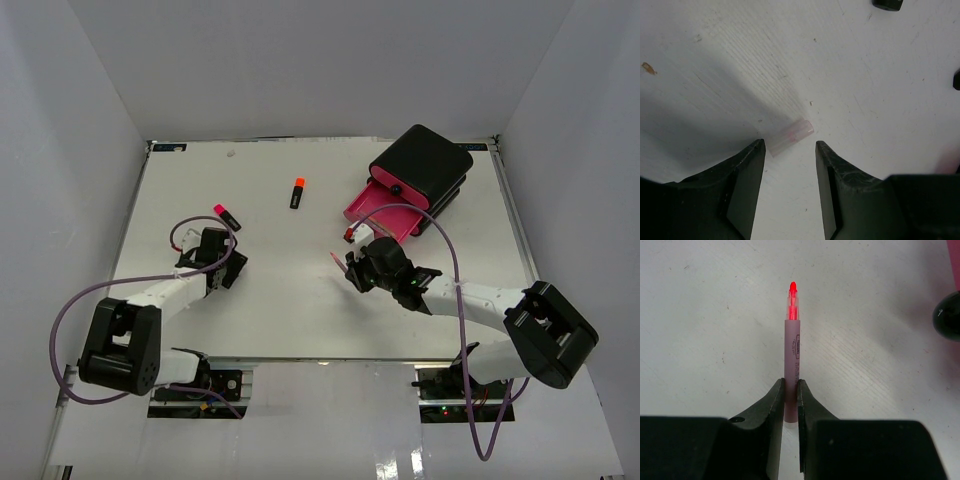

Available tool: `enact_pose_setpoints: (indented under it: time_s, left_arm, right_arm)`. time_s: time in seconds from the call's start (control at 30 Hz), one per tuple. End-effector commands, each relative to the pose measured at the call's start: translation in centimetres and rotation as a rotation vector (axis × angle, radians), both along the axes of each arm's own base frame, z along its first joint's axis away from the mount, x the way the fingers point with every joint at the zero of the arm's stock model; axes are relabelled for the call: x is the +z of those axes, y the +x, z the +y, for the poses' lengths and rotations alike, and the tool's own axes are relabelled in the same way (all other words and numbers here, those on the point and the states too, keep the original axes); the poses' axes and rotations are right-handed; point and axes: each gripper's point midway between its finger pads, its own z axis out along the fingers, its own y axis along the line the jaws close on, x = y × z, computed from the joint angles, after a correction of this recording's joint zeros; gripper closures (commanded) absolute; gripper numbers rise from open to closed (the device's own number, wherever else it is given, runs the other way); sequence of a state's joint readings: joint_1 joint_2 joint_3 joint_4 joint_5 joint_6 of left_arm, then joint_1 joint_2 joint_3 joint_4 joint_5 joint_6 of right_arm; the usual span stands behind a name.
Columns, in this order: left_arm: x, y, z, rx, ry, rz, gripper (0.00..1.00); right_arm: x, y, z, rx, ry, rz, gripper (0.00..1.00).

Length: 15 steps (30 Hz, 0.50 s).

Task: Sort the stationery into containers
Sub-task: Move the pen cap to the center of the board.

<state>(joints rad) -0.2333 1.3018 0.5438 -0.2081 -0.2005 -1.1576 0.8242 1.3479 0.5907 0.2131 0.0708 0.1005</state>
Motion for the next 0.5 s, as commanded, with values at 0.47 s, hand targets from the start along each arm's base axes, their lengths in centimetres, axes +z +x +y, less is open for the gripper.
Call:
enact_pose_setpoints:
  time_s: [0.47]
  left_arm:
    - [1.0,3.9,0.4,-0.046,0.115,-0.031,0.44]
  right_arm:
    - [0.8,0.6,0.5,0.007,0.027,-0.029,0.92]
